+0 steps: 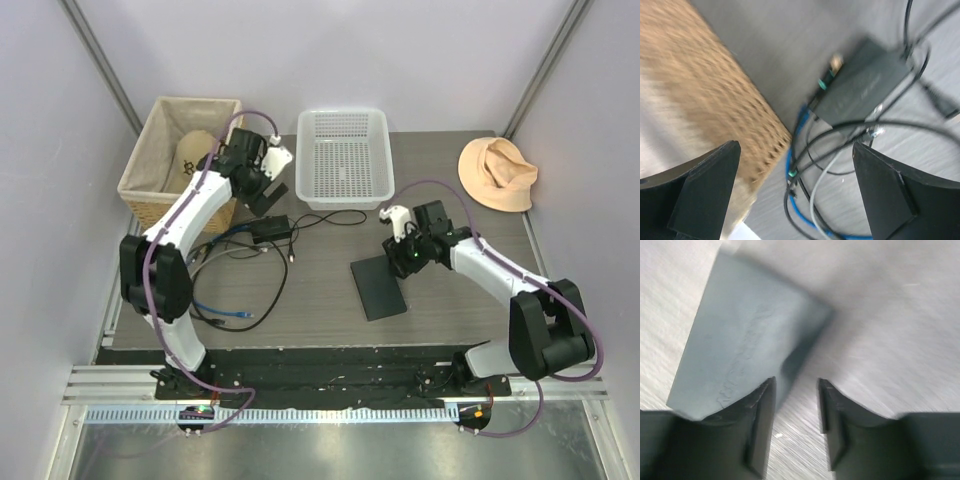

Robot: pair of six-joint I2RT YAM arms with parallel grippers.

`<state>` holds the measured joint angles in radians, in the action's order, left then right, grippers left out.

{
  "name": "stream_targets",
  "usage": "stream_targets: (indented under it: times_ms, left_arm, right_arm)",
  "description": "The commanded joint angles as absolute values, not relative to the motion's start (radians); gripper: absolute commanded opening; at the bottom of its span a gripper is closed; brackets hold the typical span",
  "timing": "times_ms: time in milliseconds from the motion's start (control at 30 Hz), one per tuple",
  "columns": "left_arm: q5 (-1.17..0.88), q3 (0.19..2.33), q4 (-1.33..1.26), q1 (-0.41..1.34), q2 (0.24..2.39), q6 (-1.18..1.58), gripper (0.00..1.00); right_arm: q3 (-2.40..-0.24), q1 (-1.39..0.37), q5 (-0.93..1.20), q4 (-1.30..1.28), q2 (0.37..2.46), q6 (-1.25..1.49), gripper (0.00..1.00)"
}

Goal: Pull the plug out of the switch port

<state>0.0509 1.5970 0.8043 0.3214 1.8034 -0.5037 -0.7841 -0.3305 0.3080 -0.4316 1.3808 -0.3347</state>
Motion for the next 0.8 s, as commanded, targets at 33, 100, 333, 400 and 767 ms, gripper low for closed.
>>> stream_targets:
  times_ms: [33,100,333,400,767]
  left_arm:
    - [-0.026,1.736,0.715,0.333,1.6,-0.328,1.0]
    - [-0.037,1.736,0.675,0.331,1.54,-0.256,1.0]
    - [0.182,1.431,-0.092,0.333,1.204,-0.16,1.0]
    - [0.175,1.375,-0.135,0.331,1.175,-0.207,1.0]
    - [0.13,1.127,0.057,0.33,1.115,-0.138,1.0]
  right_arm:
    - [-1.078,-0.216,0.22,-0.547,1.348,-0.256,0.58]
    - [-1.197,-0.157,0.109,-0.577,1.325,-0.203,0.7]
    - [-1.479,-0.143,-0.202,-0.689,1.307,-0.118,0.92]
    - [-1.54,-0.143,-0.172,-0.703,1.308,-0.065,0.92]
    - [-1.594,-0.143,-0.147,-0.663,1.252,0.061,1.0]
